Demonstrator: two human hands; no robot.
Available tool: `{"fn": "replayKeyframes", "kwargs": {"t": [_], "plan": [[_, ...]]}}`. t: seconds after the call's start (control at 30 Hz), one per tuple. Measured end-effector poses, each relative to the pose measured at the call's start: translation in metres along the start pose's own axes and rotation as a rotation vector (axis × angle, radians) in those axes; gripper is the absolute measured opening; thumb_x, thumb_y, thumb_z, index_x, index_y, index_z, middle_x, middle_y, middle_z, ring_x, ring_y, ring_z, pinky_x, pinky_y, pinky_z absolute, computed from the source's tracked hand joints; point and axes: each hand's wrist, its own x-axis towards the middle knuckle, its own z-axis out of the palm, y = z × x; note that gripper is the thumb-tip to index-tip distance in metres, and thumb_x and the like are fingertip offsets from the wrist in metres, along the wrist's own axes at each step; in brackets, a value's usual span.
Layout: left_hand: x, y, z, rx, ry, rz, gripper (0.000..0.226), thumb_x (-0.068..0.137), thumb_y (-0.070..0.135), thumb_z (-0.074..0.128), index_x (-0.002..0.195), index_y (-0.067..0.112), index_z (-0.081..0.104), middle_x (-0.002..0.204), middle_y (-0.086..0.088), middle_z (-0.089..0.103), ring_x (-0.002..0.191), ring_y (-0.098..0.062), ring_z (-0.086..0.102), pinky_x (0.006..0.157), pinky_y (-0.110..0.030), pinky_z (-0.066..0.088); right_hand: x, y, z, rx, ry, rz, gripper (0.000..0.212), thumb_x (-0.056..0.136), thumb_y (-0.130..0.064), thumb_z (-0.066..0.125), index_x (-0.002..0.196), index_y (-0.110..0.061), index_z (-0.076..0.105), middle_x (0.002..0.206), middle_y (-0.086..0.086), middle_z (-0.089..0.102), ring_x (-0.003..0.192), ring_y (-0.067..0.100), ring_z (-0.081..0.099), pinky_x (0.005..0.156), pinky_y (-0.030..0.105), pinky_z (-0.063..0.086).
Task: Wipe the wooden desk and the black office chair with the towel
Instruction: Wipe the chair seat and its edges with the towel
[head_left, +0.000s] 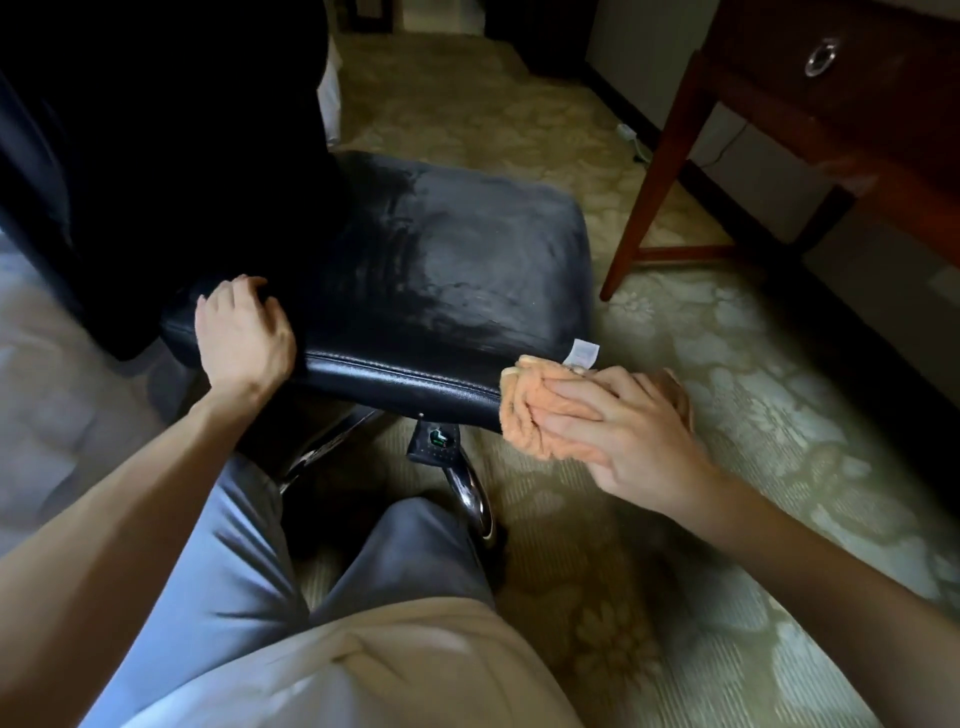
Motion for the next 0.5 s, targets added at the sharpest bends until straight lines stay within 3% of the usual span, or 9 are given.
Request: {"fn": "replayKeyframes", "kwargs": {"t": [0.17, 0.23, 0.3, 0.4, 0.5], "plan": [[-0.007, 0.006, -0.002, -0.013, 0.021, 0.025, 0.045, 0.093, 0.023, 0.04, 0.118, -0.008, 0.062, 0.113, -0.036, 0.064, 0.109, -0.053, 0.058, 0.103, -0.056, 0.036, -0.043, 0.032, 0.013, 0.049, -0.03, 0.164, 0.051, 0.082, -0.018, 0.062, 0.132, -0.026, 0.068, 0.144, -0.004, 0.059, 0.115, 0.028, 0.06, 0.09, 0.051, 0.052], [-0.009, 0.007, -0.003, 0.011, 0.005, 0.031, 0.047, 0.091, 0.023, 0.039, 0.119, -0.007, 0.063, 0.116, -0.035, 0.064, 0.111, -0.053, 0.057, 0.103, -0.058, 0.038, -0.046, 0.041, 0.006, 0.044, 0.006, 0.287, 0.055, 0.079, -0.012, 0.071, 0.131, -0.029, 0.066, 0.141, -0.001, 0.062, 0.12, 0.027, 0.061, 0.09, 0.053, 0.055], [-0.008, 0.01, -0.004, 0.041, -0.039, 0.05, 0.05, 0.09, 0.023, 0.038, 0.123, -0.005, 0.063, 0.124, -0.034, 0.063, 0.118, -0.052, 0.055, 0.107, -0.06, 0.037, -0.032, 0.037, -0.009, 0.032, 0.199, 0.42, 0.05, 0.081, -0.014, 0.07, 0.129, -0.028, 0.067, 0.135, 0.003, 0.065, 0.118, 0.027, 0.063, 0.092, 0.05, 0.056], [-0.007, 0.017, -0.007, 0.054, -0.119, 0.013, 0.043, 0.096, 0.015, 0.044, 0.134, 0.0, 0.058, 0.14, -0.029, 0.054, 0.136, -0.048, 0.043, 0.119, -0.061, 0.022, 0.028, 0.006, -0.035, 0.025, 0.459, 0.473, 0.044, 0.083, -0.014, 0.057, 0.125, -0.017, 0.072, 0.132, 0.009, 0.066, 0.114, 0.033, 0.064, 0.093, 0.05, 0.055], [-0.008, 0.021, -0.009, 0.046, -0.133, -0.021, 0.043, 0.096, 0.008, 0.048, 0.139, 0.004, 0.055, 0.147, -0.024, 0.05, 0.143, -0.043, 0.037, 0.123, -0.059, 0.013, 0.109, -0.032, -0.043, 0.138, 0.33, 0.399, 0.055, 0.075, -0.012, 0.061, 0.128, -0.025, 0.071, 0.139, 0.005, 0.062, 0.114, 0.037, 0.061, 0.092, 0.049, 0.052]]}}
